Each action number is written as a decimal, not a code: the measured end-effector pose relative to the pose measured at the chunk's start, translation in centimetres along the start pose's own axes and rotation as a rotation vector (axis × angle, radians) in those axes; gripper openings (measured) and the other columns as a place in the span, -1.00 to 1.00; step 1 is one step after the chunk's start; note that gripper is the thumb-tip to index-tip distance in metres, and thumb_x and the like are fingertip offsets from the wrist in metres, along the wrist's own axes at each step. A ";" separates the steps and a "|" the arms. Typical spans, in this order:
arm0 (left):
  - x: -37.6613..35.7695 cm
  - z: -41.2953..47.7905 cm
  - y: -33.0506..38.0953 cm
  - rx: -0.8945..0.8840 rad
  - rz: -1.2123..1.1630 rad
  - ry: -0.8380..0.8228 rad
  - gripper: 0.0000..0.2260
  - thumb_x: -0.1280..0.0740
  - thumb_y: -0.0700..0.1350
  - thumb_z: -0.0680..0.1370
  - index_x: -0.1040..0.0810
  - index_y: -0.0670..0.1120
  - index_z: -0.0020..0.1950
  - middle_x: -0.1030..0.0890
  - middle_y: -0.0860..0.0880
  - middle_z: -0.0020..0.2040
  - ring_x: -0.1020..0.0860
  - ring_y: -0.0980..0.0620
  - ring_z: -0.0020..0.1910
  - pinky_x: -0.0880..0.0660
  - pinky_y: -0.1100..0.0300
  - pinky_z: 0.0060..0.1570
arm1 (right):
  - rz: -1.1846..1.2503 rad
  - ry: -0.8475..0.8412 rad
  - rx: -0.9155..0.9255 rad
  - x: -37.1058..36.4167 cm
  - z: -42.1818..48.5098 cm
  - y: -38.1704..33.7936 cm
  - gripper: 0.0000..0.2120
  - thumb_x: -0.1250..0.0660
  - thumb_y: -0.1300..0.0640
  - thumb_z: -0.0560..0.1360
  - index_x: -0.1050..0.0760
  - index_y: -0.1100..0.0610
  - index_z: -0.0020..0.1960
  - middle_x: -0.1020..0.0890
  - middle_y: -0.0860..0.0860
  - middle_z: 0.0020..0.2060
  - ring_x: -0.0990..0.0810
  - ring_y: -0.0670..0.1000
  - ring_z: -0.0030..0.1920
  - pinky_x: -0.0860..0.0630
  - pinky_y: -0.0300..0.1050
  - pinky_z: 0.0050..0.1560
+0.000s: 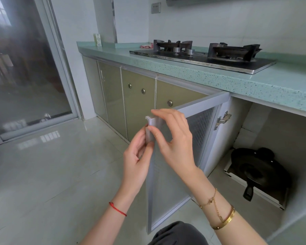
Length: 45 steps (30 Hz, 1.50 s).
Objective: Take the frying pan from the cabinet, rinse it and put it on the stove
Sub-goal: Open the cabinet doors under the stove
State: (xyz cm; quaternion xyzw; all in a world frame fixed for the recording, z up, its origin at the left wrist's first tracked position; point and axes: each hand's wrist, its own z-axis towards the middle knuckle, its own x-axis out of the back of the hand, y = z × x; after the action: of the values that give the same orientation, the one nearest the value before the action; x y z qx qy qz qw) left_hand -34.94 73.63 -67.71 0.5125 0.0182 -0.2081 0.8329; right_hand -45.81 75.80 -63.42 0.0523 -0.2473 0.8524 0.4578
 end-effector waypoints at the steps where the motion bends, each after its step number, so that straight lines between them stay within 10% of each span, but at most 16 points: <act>1: 0.1 -0.1 -0.1 0.007 -0.008 0.008 -0.58 -0.24 -0.42 0.60 -0.47 -0.07 0.38 -0.59 0.02 0.33 -0.53 0.11 0.35 -0.42 0.15 0.38 | 0.022 0.010 -0.014 0.3 -0.1 -0.1 -0.75 -0.43 0.21 0.54 -0.60 0.19 0.21 -0.61 0.02 0.16 -0.54 0.01 0.23 -0.42 -0.12 0.31; 10: -1.1 -3.8 1.5 -0.249 0.079 0.239 -0.74 -0.23 -0.34 0.56 -0.53 -0.17 0.21 -0.62 -0.14 0.19 -0.57 -0.10 0.25 -0.43 0.02 0.32 | -0.105 0.176 -0.124 4.8 -2.2 0.6 -0.87 -0.40 0.24 0.56 -0.61 0.23 0.10 -0.61 0.05 0.05 -0.56 0.05 0.13 -0.42 -0.19 0.21; 23: -12.7 -2.9 -1.1 0.166 -0.028 -0.577 -0.76 -0.27 -0.34 0.56 -0.63 -0.14 0.13 -0.71 -0.06 0.02 -0.67 -0.01 0.03 -0.56 0.09 0.15 | -0.521 0.402 -0.326 16.4 -6.6 3.9 -0.86 -0.38 0.22 0.55 -0.60 0.17 0.11 -0.61 0.00 0.06 -0.51 0.00 0.12 -0.45 -0.15 0.16; 31: -23.8 -1.6 -4.1 0.271 -0.106 -0.787 -0.73 -0.28 -0.27 0.58 -0.61 -0.04 0.21 -0.69 0.01 0.11 -0.65 0.06 0.11 -0.54 0.03 0.23 | -0.747 0.518 -0.467 23.9 -8.4 6.6 -0.82 -0.38 0.21 0.56 -0.59 0.15 0.16 -0.60 -0.02 0.07 -0.49 -0.02 0.13 -0.29 -0.47 0.17; 39: -34.1 -2.4 -6.9 0.328 -0.109 -1.011 -0.62 -0.30 -0.14 0.61 -0.44 0.03 0.43 -0.55 0.12 0.33 -0.51 0.22 0.29 -0.39 0.12 0.40 | -0.925 0.636 -0.527 29.2 -9.5 9.7 -0.79 -0.37 0.20 0.56 -0.57 0.14 0.19 -0.57 -0.01 0.07 -0.52 0.06 0.08 -0.49 -0.10 0.10; 45: -39.9 -2.5 -7.3 0.331 -0.079 -1.099 -0.52 -0.28 -0.11 0.62 -0.28 -0.06 0.54 -0.41 -0.01 0.46 -0.39 0.12 0.41 -0.31 0.23 0.36 | -0.987 0.612 -0.535 31.4 -7.9 11.8 -0.75 -0.35 0.18 0.56 -0.56 0.12 0.24 -0.57 0.00 0.09 -0.52 0.05 0.07 -0.46 -0.20 0.06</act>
State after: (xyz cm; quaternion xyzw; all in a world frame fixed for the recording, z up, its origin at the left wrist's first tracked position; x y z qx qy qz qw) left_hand -73.58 86.00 -65.38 0.4514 -0.4309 -0.4750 0.6204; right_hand -72.31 97.73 -64.83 -0.2018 -0.2565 0.4262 0.8437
